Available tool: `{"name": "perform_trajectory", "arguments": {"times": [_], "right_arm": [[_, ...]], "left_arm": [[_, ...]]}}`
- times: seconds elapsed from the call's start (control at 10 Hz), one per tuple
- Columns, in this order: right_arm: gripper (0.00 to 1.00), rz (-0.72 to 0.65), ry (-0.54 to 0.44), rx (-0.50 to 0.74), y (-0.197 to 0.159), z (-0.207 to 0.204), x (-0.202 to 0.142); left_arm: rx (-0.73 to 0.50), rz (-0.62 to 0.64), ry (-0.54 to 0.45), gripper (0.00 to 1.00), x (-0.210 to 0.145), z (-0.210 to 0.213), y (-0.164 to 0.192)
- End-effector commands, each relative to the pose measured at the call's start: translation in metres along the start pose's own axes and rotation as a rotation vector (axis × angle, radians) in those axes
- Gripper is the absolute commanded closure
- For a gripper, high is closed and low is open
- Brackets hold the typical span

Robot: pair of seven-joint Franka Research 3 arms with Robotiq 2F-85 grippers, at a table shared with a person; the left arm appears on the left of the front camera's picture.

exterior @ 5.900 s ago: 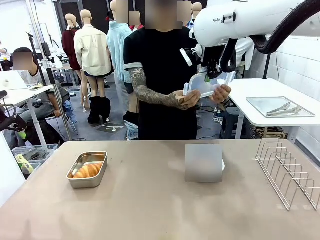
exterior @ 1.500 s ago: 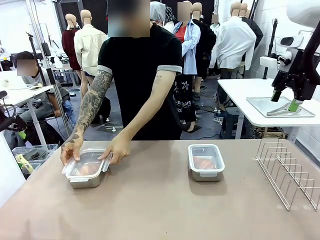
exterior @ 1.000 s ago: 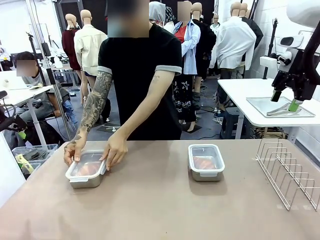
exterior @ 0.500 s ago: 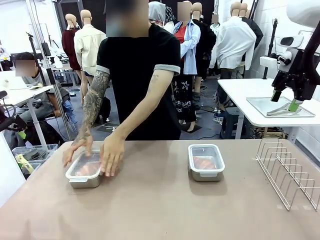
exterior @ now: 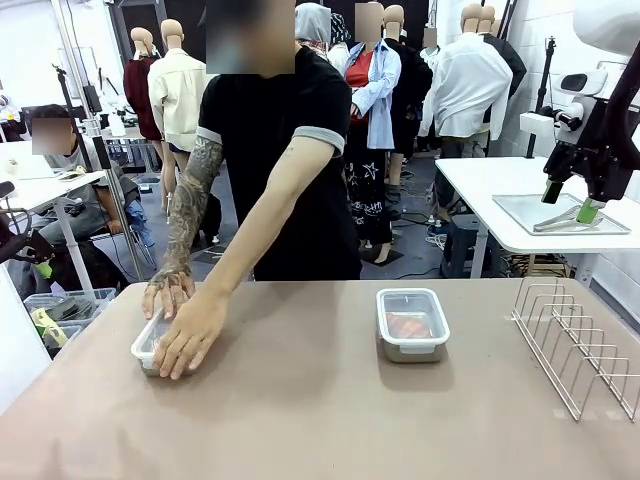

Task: Place the bread in airtight containers.
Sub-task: Release when the human grabs the Airtight Container lid.

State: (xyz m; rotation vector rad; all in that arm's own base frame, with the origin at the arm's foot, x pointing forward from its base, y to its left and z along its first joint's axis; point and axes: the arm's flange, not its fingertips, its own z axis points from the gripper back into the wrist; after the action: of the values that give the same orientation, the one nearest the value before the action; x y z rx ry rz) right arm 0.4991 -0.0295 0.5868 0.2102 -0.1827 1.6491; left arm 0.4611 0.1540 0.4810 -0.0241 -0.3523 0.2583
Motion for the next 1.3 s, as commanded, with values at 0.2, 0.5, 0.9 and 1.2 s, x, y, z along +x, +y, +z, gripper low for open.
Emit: {"name": "perform_trajectory", "arguments": {"times": [0.2,0.5,0.9,1.2], "right_arm": [[0.0,0.003,0.009,0.005,0.0011,-0.0008,-0.0007],[0.0,0.003,0.009,0.005,0.0011,-0.0008,-0.0007],[0.0,0.003,0.009,0.005,0.0011,-0.0008,-0.0007],[0.0,0.003,0.009,0.005,0.0011,-0.0008,-0.0007]], "left_arm": [[0.021,-0.003,-0.005,0.0,-0.0016,0.0006,0.0014],[0.021,-0.003,-0.005,0.0,-0.0016,0.0006,0.0014],[0.021,-0.003,-0.005,0.0,-0.0016,0.0006,0.0014],[0.021,-0.003,-0.005,0.0,-0.0016,0.0006,0.0014]]}}
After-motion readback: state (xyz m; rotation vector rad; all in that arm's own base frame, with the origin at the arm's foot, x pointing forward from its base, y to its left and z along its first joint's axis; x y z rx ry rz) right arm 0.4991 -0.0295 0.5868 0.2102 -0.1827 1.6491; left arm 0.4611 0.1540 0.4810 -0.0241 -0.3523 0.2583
